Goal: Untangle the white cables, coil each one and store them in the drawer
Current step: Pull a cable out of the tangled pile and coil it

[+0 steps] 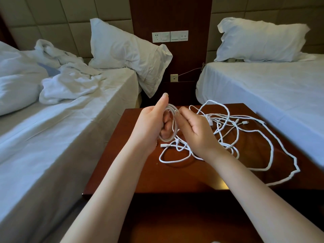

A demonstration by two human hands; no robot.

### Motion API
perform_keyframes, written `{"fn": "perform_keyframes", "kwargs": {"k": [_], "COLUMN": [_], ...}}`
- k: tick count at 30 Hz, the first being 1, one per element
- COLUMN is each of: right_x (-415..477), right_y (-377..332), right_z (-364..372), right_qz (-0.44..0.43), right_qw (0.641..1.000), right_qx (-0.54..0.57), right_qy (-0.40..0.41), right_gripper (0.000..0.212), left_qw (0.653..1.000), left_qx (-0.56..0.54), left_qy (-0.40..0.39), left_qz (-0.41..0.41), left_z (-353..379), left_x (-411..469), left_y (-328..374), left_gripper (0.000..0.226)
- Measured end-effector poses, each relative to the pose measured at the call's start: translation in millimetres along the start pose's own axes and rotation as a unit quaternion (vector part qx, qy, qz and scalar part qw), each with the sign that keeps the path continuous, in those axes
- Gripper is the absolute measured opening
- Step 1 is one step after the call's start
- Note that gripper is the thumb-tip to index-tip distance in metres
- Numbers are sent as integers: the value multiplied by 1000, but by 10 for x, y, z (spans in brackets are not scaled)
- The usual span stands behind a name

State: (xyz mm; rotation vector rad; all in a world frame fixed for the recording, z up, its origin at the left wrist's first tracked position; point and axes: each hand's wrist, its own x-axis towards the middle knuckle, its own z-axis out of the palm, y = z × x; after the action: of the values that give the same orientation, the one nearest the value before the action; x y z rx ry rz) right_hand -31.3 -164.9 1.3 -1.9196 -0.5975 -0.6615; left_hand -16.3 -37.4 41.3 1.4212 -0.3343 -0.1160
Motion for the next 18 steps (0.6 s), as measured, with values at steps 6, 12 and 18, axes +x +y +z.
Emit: {"fn": "perform_keyframes", "kwargs": {"k": [6, 12, 18], "right_x": [-1, 18, 8], "right_y": [65, 25, -10], "right_z": [35, -71, -49], "right_qz": [-9, -14, 52], "right_qw": [995, 992, 997], "right_qx": [-101, -119, -35], "right_qy": [12, -43, -37], "right_gripper": [46, 29, 31], "left_qw": [964, 915, 889], "left_qx": [191, 323, 322], "left_qy": [151, 115, 175], "left_qz": [103, 213, 273], "left_z": [33, -87, -20], "left_x": [22, 27, 40], "left_y": [-122, -131, -195], "left_gripper": [61, 52, 49]}}
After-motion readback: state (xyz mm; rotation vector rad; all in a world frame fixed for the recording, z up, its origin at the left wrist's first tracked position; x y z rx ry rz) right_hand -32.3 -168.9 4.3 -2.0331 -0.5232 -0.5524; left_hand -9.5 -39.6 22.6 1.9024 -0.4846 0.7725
